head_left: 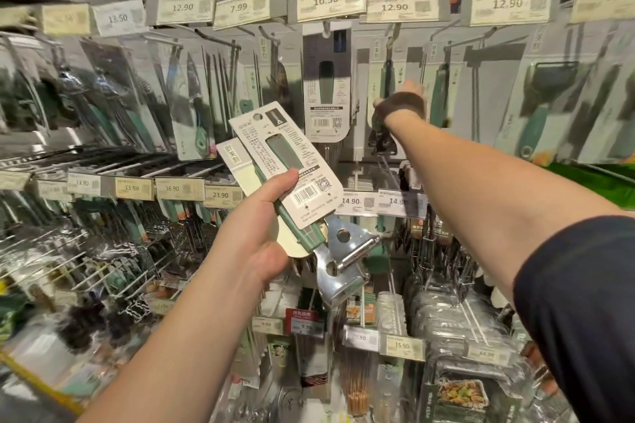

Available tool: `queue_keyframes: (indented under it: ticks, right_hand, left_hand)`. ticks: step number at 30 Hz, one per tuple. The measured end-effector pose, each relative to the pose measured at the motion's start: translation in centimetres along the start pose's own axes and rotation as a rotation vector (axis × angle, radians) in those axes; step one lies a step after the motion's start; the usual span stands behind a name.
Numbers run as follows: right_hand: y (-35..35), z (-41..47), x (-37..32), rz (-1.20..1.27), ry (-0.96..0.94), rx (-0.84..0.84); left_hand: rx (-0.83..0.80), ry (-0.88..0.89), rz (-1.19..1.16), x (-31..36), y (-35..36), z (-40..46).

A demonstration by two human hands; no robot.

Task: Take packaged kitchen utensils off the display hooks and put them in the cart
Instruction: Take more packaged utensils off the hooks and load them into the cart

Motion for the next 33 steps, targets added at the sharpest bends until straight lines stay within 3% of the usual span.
queue_keyframes:
  ticks: [23, 33]
  right_hand:
    - [2.0, 3.7, 0.7, -0.035, -0.098, 0.069]
    - [-0.4, 0.5, 1.1, 0.076, -0.043, 0.004]
  left_hand:
    - [0.062, 0.018, -0.033, -0.7, -0.1, 2.3]
    - [0.034, -0.001, -0.054, -1.3, -1.4, 2.0]
Point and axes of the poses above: each hand's wrist, its own z-axis towards the middle knuckle, its own y-axis out of the palm, x = y × z, the point moved 7 cm from there along z, towards the middle knuckle, and after that the axes turned 4 degrees about -y, right-handed, at the moved point
